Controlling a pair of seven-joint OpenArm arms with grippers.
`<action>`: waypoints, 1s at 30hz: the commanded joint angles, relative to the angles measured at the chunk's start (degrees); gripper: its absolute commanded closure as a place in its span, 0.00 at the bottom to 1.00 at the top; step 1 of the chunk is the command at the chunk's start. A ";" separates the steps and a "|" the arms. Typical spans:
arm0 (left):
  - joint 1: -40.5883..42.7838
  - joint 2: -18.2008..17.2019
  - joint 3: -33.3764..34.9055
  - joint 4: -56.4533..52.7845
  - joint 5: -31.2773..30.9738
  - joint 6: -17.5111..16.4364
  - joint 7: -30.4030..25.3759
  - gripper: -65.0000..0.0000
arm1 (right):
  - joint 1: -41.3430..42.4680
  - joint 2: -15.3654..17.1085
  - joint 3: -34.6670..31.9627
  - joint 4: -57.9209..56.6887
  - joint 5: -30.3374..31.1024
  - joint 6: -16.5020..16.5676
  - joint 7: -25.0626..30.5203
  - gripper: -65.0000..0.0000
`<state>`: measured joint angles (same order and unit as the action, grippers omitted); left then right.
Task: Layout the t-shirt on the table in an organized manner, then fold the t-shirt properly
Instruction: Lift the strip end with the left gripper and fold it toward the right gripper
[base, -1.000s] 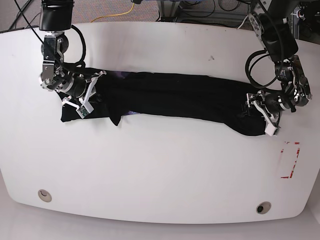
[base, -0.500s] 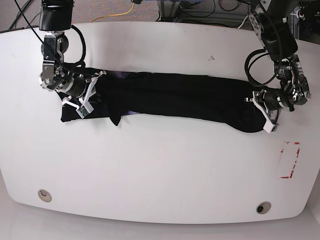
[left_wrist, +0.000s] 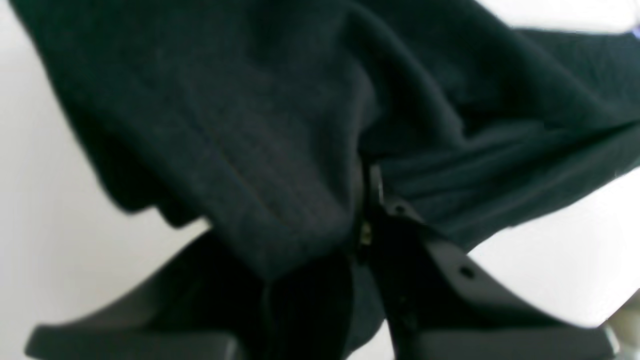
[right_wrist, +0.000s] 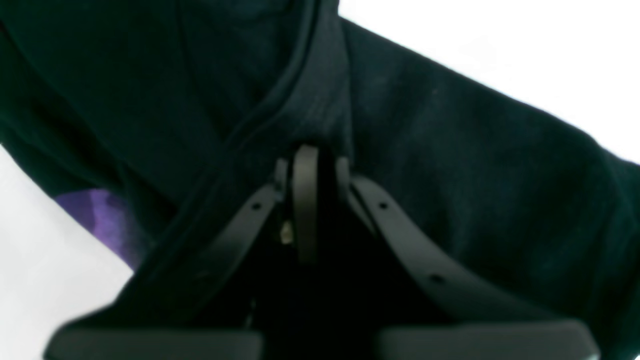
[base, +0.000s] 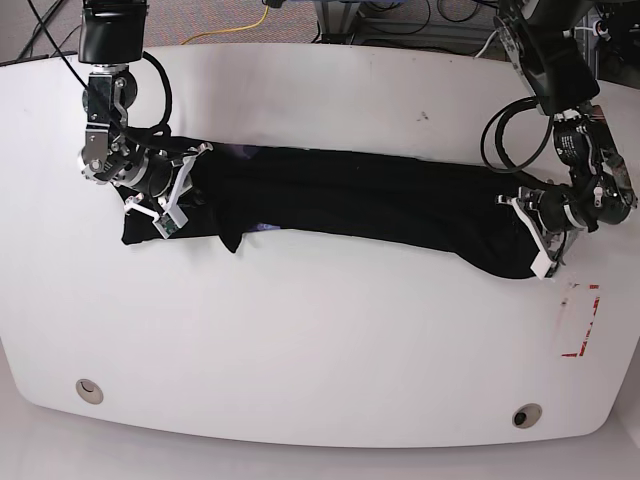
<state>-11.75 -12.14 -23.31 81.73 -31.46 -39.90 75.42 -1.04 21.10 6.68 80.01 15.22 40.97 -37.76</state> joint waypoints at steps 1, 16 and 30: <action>-1.48 0.49 3.22 3.41 -0.76 -0.10 0.14 0.87 | -0.24 0.66 -0.04 -0.58 -4.19 -0.97 -4.75 0.93; -3.15 10.08 19.13 13.43 -0.67 -0.10 4.58 0.87 | -0.15 -0.93 -0.04 -0.58 -4.72 -0.97 -4.75 0.93; -3.15 16.76 22.48 13.08 -0.32 -0.10 4.58 0.87 | -0.15 -0.93 -0.04 -0.58 -4.63 -0.97 -4.75 0.93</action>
<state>-13.63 3.81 -0.82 94.02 -30.87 -39.92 81.01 -0.82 19.84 6.81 79.92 14.55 40.51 -37.67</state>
